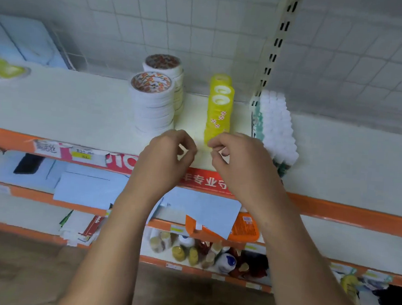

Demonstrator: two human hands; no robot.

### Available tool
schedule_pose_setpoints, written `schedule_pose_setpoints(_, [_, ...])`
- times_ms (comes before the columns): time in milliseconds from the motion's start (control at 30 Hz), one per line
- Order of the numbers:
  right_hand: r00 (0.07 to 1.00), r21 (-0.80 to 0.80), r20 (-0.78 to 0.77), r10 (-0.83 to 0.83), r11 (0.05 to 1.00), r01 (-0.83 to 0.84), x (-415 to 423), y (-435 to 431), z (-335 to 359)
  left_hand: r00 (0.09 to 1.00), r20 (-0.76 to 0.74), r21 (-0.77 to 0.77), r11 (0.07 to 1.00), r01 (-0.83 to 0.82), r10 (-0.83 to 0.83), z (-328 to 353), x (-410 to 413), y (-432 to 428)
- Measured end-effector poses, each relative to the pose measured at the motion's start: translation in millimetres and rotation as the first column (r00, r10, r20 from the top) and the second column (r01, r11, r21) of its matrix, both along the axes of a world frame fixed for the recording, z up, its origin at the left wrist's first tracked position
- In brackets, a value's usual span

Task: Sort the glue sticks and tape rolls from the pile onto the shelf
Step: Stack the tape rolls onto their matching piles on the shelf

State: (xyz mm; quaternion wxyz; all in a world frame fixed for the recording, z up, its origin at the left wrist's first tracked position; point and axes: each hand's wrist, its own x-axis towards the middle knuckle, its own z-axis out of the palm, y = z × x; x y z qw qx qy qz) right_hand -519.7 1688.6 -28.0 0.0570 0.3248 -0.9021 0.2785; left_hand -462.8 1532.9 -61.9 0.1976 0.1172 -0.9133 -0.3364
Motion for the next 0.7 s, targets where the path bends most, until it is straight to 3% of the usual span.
schedule_pose_setpoints(133, [0.987, 0.033, 0.002, 0.158, 0.987, -0.158, 19, -85, -3, 0.987, -0.018, 0.014, 0.987, -0.158, 0.158, 5, 49, -73])
schedule_pose_setpoints(333, [0.933, -0.005, 0.008, 0.359, 0.933, -0.359, 73, -225, -11, 0.919, -0.035, -0.122, 0.911, -0.394, 0.393, 11, 129, -191])
schedule_pose_setpoints(700, [0.919, -0.044, -0.015, 0.393, 0.918, -0.393, 114, -428, -9, 0.871, 0.005, -0.237, 0.846, -0.477, 0.492, 31, 182, -365])
